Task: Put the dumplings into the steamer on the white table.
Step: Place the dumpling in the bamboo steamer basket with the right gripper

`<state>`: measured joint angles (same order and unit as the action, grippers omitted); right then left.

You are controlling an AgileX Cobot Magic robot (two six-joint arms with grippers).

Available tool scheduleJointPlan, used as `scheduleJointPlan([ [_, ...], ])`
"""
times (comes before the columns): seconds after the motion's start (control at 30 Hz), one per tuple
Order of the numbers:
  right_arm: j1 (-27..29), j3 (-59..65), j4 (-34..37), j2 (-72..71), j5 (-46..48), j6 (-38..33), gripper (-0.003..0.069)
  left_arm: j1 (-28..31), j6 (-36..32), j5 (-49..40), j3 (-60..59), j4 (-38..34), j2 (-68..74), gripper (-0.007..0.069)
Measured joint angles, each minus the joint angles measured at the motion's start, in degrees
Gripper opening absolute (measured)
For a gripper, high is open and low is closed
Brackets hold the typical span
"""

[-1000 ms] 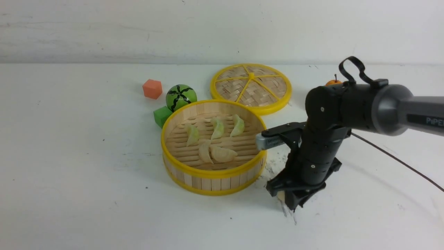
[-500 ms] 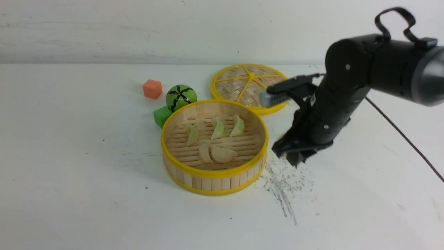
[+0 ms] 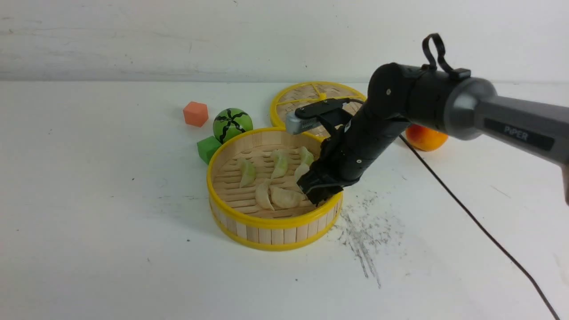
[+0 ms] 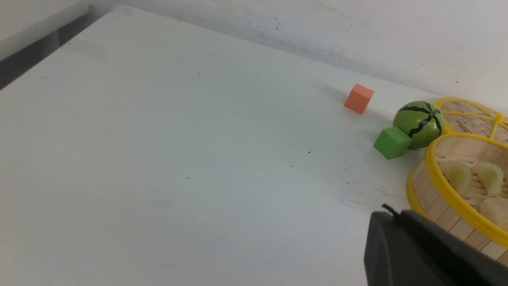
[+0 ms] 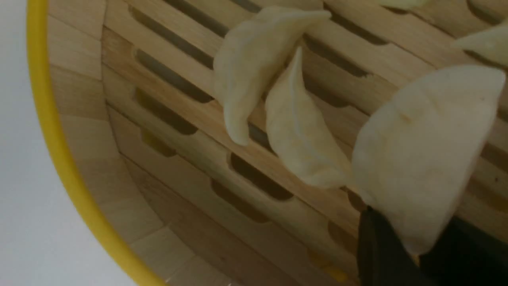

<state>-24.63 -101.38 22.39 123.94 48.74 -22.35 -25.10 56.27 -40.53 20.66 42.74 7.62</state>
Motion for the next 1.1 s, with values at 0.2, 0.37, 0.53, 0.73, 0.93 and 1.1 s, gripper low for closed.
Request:
scheduleJointPlan([
  [0.2,0.00,-0.21,0.00,0.16,-1.21,-1.59,0.0132,0.00,0.00,0.00,0.00,0.00,0.00,0.0015],
  [0.37,0.00,-0.28,0.00,0.16,-1.35,-1.70,0.0132,0.00,0.00,0.00,0.00,0.00,0.00,0.0015],
  [0.53,0.00,-0.28,-0.05,0.16,-1.35,-1.70,0.0145,0.00,0.00,0.00,0.00,0.00,0.00,0.0015],
  [0.73,0.00,-0.32,-1.24,0.16,-1.28,-1.70,0.0267,0.00,0.00,0.00,0.00,0.00,0.00,0.0016],
  [0.93,0.00,-1.47,-2.43,0.16,0.26,-1.77,0.0393,0.00,0.00,0.00,0.00,0.00,0.00,0.0020],
  [1.1,0.00,-6.15,-4.36,0.16,5.91,-1.83,0.0421,0.00,0.00,0.00,0.00,0.00,0.00,0.0020],
])
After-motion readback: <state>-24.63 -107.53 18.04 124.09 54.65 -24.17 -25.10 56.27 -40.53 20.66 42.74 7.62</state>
